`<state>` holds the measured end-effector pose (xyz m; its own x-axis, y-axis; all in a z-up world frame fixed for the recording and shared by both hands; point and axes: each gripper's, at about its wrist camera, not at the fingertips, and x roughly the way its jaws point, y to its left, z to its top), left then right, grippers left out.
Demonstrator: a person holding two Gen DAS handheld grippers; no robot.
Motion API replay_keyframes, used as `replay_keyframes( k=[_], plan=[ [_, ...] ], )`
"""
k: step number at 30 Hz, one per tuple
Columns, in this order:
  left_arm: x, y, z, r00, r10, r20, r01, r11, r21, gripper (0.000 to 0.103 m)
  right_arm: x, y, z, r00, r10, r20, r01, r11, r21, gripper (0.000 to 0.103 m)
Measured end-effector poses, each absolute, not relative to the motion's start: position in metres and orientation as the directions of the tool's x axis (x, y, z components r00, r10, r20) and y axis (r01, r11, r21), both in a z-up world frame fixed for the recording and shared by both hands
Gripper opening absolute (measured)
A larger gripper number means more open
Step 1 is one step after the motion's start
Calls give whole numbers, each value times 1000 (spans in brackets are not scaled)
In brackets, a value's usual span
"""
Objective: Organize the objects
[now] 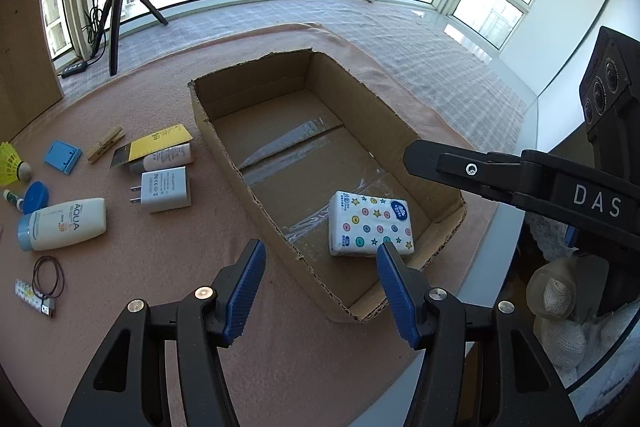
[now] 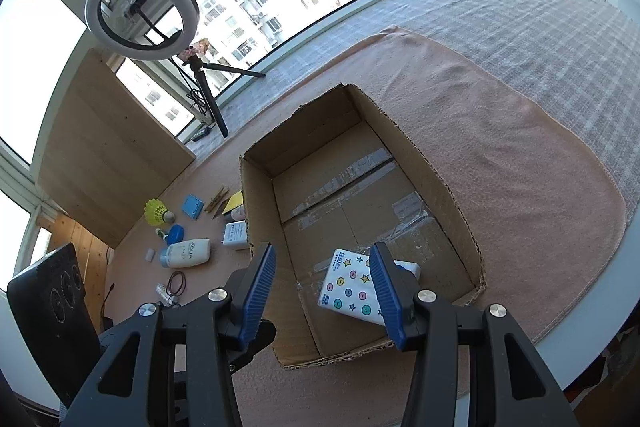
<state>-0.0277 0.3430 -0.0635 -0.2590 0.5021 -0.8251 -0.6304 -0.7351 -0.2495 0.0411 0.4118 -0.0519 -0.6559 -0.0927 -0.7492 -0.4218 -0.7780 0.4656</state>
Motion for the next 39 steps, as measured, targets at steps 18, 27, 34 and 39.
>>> replay_keyframes(
  k=[18,27,34,39],
  plan=[
    [-87,168,-92,-355,305,-884,-309,-931,-197,62,-10,311,-64,-595,-234,-769,-202,-883,424,45],
    [-143,83,-118,-351,199,-915,-151,-976,-154,62,-19,280,-75,-563,-259,-785,-192,-883,429,48],
    [-177,62,-141,-322,138,-937,-119,-987,-104,62,-15,274,-80,-550,-246,-798,-223,-878,424,53],
    [-192,63,-157,-286,124,-950,-133,-987,-89,62,-13,275,-82,-545,-231,-806,-252,-872,421,53]
  ],
)
